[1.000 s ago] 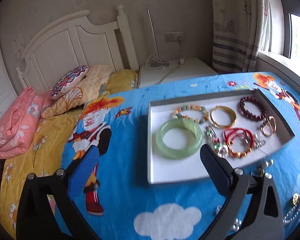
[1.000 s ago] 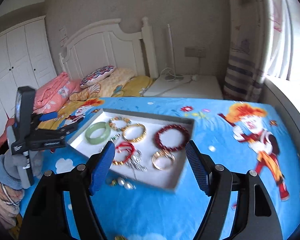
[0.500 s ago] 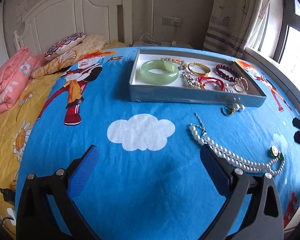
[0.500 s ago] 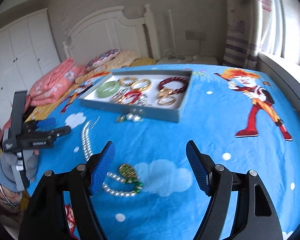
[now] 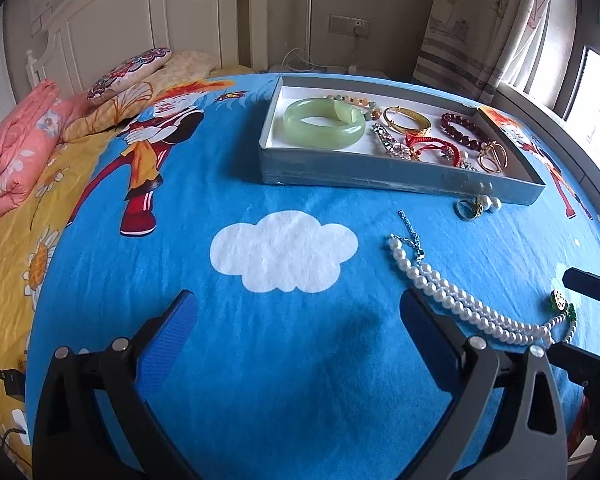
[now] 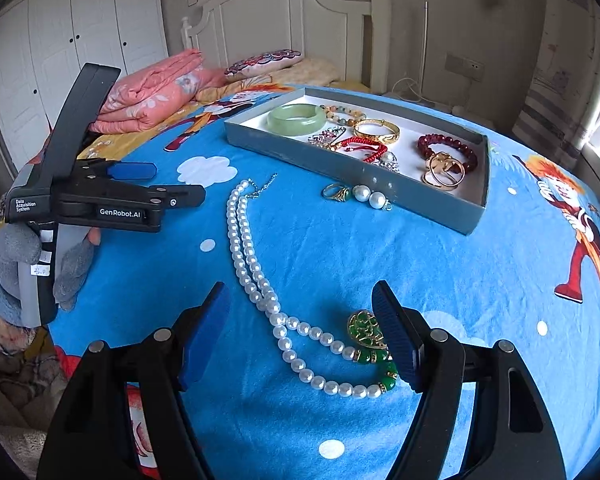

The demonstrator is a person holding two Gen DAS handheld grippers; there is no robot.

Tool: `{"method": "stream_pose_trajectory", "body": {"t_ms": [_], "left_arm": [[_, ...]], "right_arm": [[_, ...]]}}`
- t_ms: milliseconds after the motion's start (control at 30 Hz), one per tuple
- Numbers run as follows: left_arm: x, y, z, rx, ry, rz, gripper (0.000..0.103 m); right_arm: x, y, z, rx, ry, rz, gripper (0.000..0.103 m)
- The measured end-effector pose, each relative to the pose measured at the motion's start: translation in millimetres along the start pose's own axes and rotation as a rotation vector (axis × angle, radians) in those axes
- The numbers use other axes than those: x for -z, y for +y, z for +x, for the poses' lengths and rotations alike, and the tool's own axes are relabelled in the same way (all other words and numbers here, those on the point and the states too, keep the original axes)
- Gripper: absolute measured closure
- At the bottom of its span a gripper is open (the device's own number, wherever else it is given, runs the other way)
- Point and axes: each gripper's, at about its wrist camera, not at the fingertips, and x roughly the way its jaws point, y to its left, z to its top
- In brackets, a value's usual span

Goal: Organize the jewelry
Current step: 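Grasp the pearl necklace with the right tool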

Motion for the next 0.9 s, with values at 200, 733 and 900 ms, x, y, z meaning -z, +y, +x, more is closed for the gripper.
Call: {"method": "stream_pose_trajectory", "body": {"t_ms": [200,733,900], "left_arm": [[-0.8,-0.4,3.3,-0.012,0.017,0.000,0.003],[-0.6,-2.3,7.0,-0.009,0.033,0.001,0.003],[-1.3,-2.4,8.3,-0.003,0.037,-0.002,0.003]], "right_arm": [[-1.0,6.1,6.7,-0.001,0.028,-0.037,0.032],[-4.3,20.4,25.1,-0.033,0.109,-0.114,0.037],[-4.0,20.4,23.7,-0.026,0.098,-0.112,0.048]]}}
